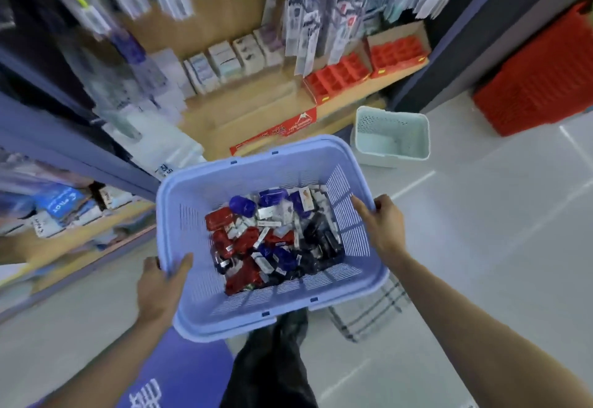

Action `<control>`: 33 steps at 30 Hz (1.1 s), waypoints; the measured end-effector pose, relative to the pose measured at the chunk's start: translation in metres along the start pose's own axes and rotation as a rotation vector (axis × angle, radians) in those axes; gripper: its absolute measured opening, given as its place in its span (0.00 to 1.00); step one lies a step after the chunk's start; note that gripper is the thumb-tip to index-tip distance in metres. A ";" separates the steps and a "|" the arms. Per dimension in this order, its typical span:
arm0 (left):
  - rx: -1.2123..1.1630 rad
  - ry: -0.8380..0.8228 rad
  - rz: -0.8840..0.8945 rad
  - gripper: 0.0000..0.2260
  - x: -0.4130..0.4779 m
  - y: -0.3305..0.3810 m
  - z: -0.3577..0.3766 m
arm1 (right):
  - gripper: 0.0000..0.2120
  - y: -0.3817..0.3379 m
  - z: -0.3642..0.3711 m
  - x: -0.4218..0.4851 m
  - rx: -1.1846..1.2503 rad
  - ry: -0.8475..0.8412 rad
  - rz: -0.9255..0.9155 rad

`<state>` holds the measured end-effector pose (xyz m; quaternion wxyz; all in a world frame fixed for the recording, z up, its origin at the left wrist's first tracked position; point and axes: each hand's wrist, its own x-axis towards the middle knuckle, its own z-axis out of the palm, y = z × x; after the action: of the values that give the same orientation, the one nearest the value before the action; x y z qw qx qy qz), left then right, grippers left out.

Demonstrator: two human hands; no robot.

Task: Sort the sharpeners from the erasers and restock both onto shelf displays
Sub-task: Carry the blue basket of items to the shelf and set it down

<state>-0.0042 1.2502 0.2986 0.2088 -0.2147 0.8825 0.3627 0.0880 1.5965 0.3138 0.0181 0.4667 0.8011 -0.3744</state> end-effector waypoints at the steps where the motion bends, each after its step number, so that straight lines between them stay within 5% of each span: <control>1: 0.016 0.014 -0.001 0.19 0.010 -0.006 0.017 | 0.21 0.011 0.014 0.016 -0.020 -0.003 -0.009; 18: 0.013 -0.039 0.001 0.17 0.160 -0.110 0.268 | 0.23 0.186 0.187 0.218 -0.218 0.106 -0.135; 26: 0.087 0.083 0.029 0.17 0.172 -0.093 0.301 | 0.22 0.206 0.202 0.233 -0.232 0.119 -0.110; 33: 0.258 -0.256 -0.066 0.28 0.157 -0.069 0.245 | 0.21 0.170 0.178 0.183 -0.433 -0.089 -0.034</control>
<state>-0.0445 1.3488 0.0194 0.3569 -0.1672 0.8804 0.2638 0.0567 1.6694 0.0172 0.1469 0.4212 0.8690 -0.2139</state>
